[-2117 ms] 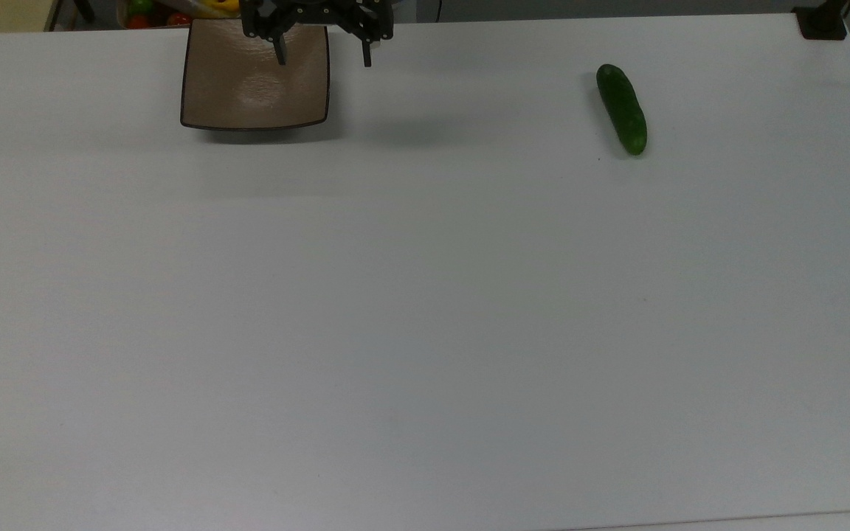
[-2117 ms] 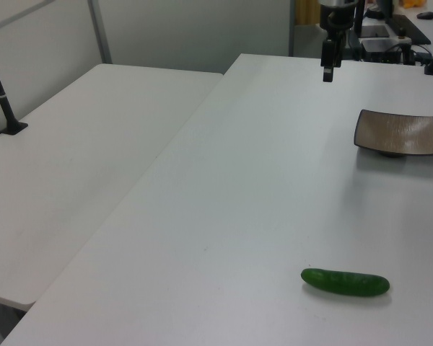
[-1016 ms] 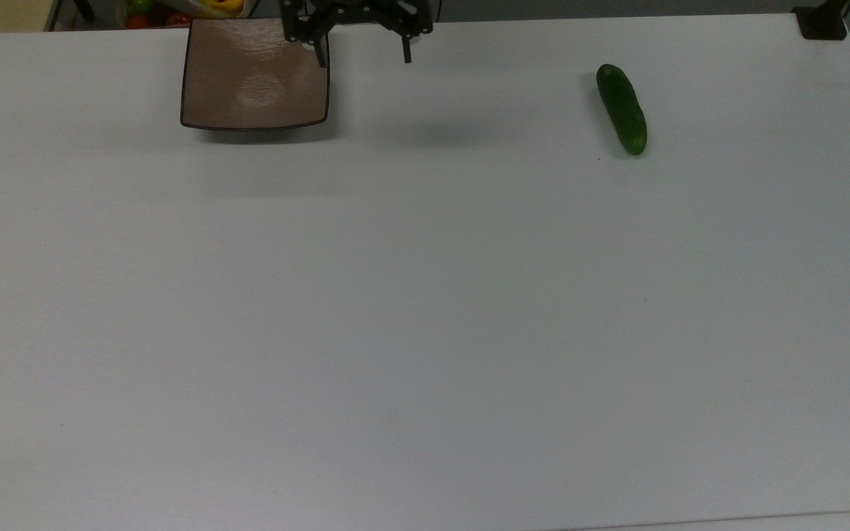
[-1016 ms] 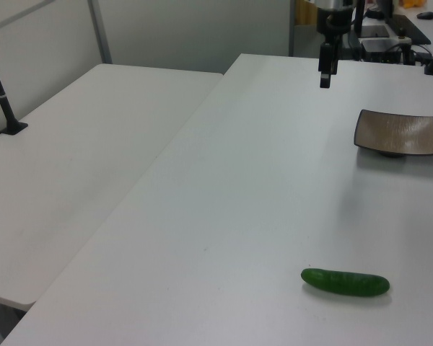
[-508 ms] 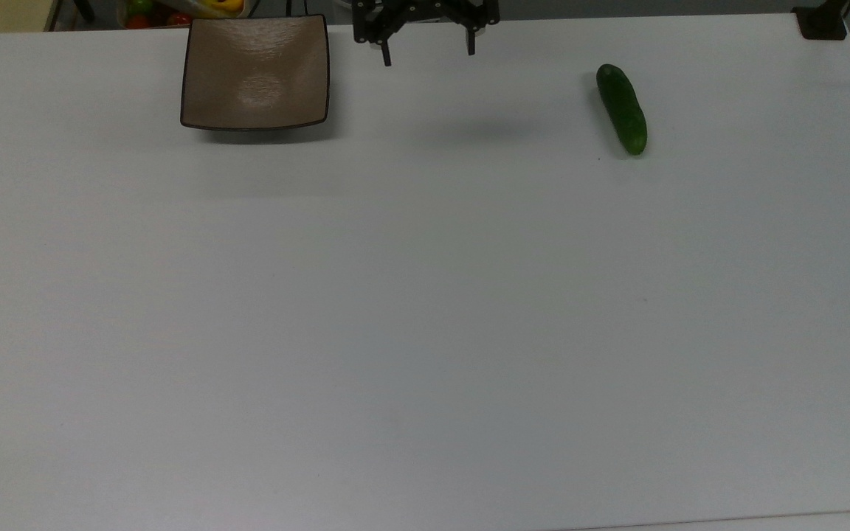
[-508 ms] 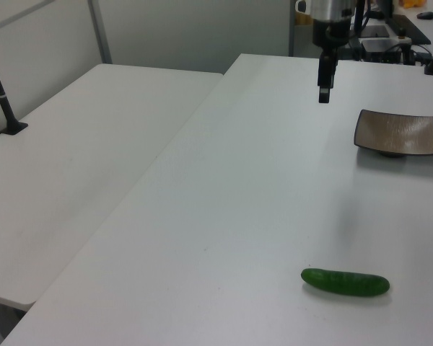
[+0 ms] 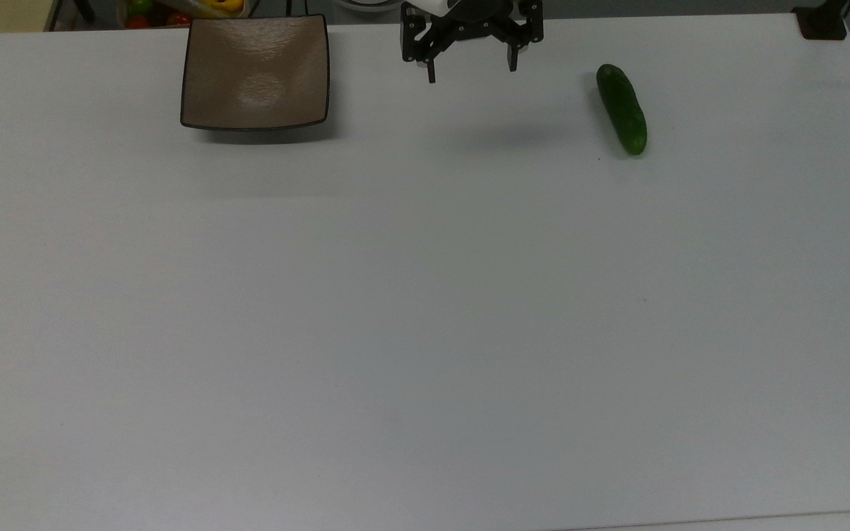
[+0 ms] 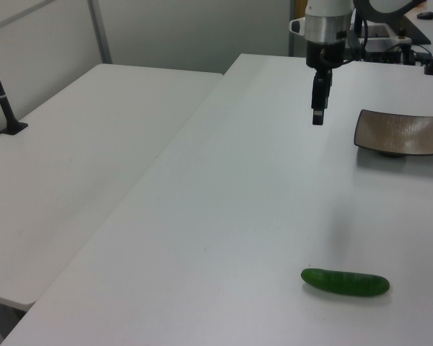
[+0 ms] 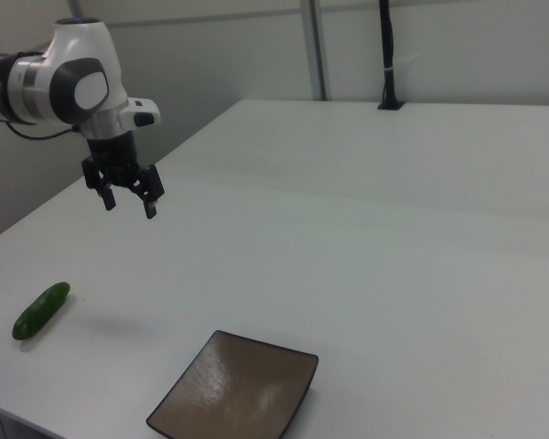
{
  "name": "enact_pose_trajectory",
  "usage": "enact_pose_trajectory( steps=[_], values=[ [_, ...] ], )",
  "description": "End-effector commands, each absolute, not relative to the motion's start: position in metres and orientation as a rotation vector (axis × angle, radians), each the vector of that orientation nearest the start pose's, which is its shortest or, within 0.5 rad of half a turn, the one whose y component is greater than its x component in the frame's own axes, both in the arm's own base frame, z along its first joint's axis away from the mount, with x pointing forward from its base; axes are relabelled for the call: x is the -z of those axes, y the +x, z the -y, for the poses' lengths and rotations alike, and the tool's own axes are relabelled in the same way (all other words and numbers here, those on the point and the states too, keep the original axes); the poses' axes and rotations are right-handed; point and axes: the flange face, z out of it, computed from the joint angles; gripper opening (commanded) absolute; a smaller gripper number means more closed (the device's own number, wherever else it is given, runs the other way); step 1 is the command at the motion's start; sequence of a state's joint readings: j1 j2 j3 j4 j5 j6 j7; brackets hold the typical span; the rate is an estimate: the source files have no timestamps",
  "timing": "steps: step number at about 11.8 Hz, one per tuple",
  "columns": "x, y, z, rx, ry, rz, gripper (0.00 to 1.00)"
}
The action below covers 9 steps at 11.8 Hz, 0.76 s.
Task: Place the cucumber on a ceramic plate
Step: 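Move the open gripper over to the green cucumber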
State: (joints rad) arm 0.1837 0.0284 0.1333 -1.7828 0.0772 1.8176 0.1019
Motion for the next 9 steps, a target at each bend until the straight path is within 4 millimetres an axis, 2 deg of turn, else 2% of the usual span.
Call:
enact_pose_trajectory(
  steps=[1, 3, 4, 6, 7, 9],
  values=[
    [-0.522, 0.536, -0.210, -0.020, -3.037, 0.272, 1.00],
    [-0.512, 0.532, -0.225, -0.050, -3.037, 0.311, 1.00],
    [-0.495, 0.533, -0.237, -0.093, -3.038, 0.337, 1.00],
    [-0.473, 0.536, -0.262, -0.079, -3.038, 0.265, 1.00],
    [-0.469, 0.527, -0.284, -0.082, -3.031, 0.272, 1.00],
    [-0.452, 0.512, -0.311, -0.137, -3.029, 0.337, 1.00]
  ],
)
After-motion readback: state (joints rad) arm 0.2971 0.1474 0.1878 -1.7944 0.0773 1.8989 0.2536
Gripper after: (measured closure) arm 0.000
